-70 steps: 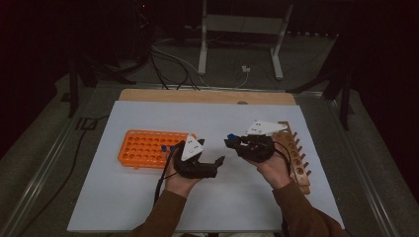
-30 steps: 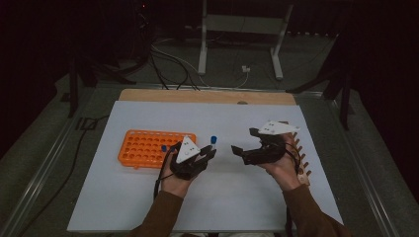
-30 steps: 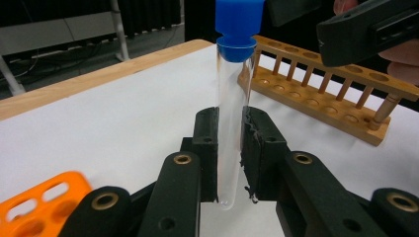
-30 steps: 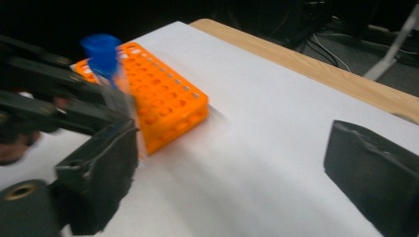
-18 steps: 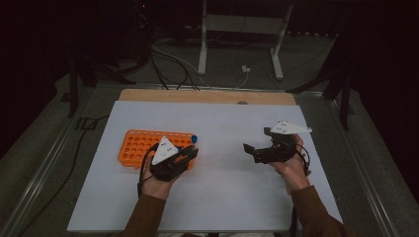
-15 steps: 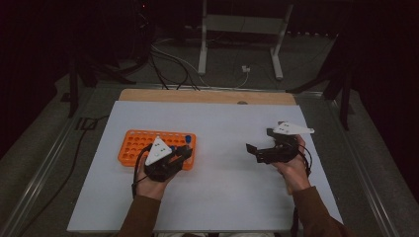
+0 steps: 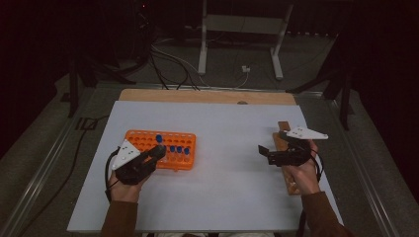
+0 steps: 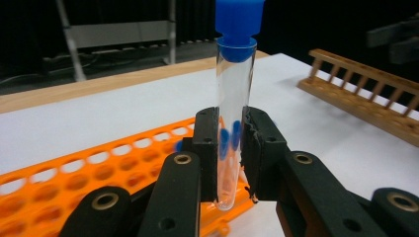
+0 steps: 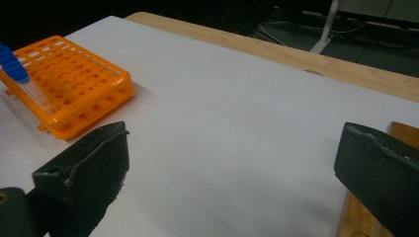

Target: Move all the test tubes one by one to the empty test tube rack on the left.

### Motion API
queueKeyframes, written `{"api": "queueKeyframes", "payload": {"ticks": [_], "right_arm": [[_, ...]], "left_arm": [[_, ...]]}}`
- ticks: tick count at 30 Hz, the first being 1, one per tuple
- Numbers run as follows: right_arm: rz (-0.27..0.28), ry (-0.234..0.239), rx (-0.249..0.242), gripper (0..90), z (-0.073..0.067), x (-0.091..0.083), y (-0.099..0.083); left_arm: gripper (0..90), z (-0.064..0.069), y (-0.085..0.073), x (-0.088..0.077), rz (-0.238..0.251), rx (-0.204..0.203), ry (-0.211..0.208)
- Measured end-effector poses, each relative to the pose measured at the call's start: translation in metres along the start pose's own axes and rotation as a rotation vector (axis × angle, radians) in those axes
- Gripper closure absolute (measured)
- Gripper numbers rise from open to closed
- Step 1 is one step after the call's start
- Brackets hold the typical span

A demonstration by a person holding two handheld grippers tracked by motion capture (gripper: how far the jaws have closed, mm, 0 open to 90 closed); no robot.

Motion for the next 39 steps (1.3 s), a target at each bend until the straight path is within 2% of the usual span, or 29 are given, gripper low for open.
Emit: {"api": "queueKeyframes", "payload": {"ticks": [7, 10, 19, 26, 36, 39], "right_arm": [[0.012, -0.012, 0.003, 0.4, 0.003, -0.008, -0.004], [0.016, -0.013, 0.004, 0.4, 0.003, -0.010, -0.005], [0.026, -0.014, 0.005, 0.4, 0.003, -0.013, -0.007], [0.025, -0.011, 0.004, 0.4, 0.003, -0.014, -0.009], [0.026, -0.008, 0.002, 0.4, 0.002, -0.016, -0.013], [0.027, -0.008, 0.003, 0.5, 0.002, -0.017, -0.014]], "left_arm": [[78.2, -0.018, -0.009, 0.007, -0.016, -0.003, 0.083], [78.2, -0.021, -0.015, 0.015, -0.030, -0.001, 0.099], [78.2, -0.022, -0.031, 0.034, -0.090, 0.021, 0.108], [78.2, -0.023, -0.049, 0.041, -0.180, 0.057, 0.115], [78.2, -0.020, -0.057, 0.043, -0.231, 0.093, 0.119], [78.2, -0.020, -0.057, 0.043, -0.229, 0.090, 0.120]]}}
Point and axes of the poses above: each handheld gripper's, and its own axes: x roughly forward along the jaws, y roughly out of its top, z roughly to its right, the point moved 5 cm from there along x, roughly forward along the jaws, and after that the axes turned 11 degrees about y, right-handed, at the moved point
